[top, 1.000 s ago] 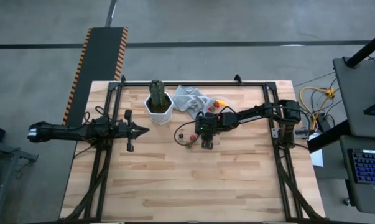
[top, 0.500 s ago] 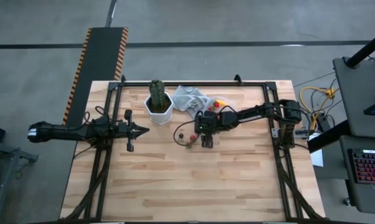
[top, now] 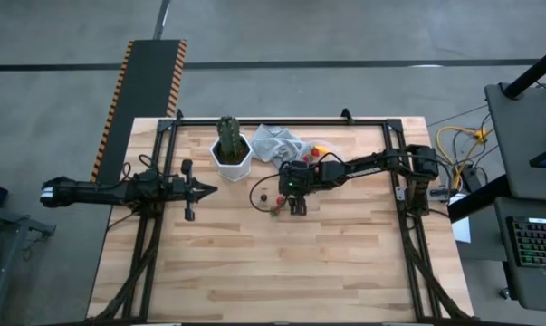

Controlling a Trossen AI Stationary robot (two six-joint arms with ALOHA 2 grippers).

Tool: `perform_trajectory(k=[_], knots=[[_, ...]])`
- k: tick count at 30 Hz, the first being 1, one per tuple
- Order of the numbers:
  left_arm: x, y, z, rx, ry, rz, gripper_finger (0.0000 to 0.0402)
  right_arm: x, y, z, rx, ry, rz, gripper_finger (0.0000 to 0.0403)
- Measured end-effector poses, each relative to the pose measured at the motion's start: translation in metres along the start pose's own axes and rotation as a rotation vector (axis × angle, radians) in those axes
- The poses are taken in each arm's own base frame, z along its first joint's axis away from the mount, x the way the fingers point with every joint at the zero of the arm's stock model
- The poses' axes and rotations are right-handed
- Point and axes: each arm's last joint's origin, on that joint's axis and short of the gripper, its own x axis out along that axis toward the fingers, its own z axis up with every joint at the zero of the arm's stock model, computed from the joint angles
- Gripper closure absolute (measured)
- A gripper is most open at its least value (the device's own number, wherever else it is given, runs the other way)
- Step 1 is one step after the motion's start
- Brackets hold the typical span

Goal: Pick and placing Produce into tupperware
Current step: Put the blackberry into the transparent bin

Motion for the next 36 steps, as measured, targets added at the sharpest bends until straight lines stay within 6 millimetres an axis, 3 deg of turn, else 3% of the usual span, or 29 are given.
perform_trajectory(k=[36], knots=[[0.0, 0.0, 0.0, 0.0, 0.0, 0.0, 0.0402, 0.0064, -0.0032, -0.0053, 0.006, -0.049, 0.056, 0.0177]])
